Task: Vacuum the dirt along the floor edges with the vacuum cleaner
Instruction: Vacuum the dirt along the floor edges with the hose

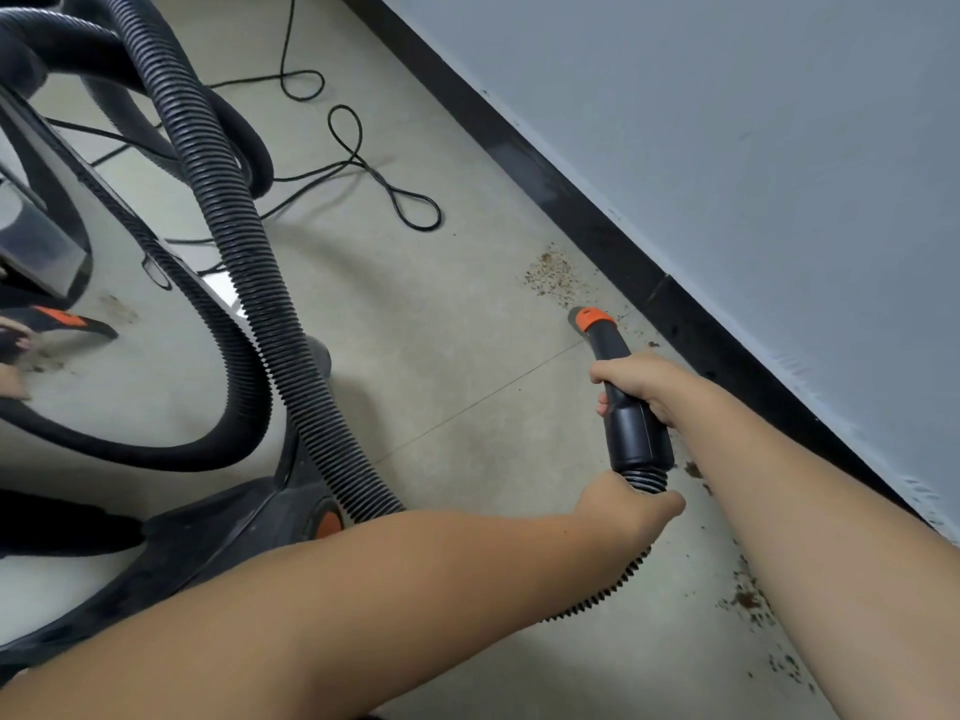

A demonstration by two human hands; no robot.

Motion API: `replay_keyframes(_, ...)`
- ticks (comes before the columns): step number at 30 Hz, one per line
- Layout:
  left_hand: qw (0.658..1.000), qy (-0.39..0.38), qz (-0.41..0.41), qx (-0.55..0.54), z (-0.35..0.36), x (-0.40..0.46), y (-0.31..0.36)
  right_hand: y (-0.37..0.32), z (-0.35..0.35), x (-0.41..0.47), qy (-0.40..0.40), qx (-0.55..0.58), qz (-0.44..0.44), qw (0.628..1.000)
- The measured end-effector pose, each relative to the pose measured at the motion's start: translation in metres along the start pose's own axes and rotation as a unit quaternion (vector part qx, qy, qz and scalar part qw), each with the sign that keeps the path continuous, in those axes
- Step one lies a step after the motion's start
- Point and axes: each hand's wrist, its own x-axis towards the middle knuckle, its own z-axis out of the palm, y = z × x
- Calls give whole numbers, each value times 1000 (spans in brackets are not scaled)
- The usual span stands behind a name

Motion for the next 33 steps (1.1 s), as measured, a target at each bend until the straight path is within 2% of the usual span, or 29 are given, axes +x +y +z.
replay_keyframes(12, 993, 56, 16, -106, -39, 42, 36, -72, 26, 43, -35, -32, -40, 998)
replay_keyframes(17, 992, 72, 24, -99, -46, 53, 44, -82, 26, 56, -34, -29, -37, 998)
replay_keyframes(21, 994, 63, 20, -92, -38, 48, 43, -74, 16, 56, -35, -28, -28, 999)
replay_keyframes(33, 999, 5, -3, 34, 9, 2, 7, 4, -13, 2, -4, 4, -9, 1000)
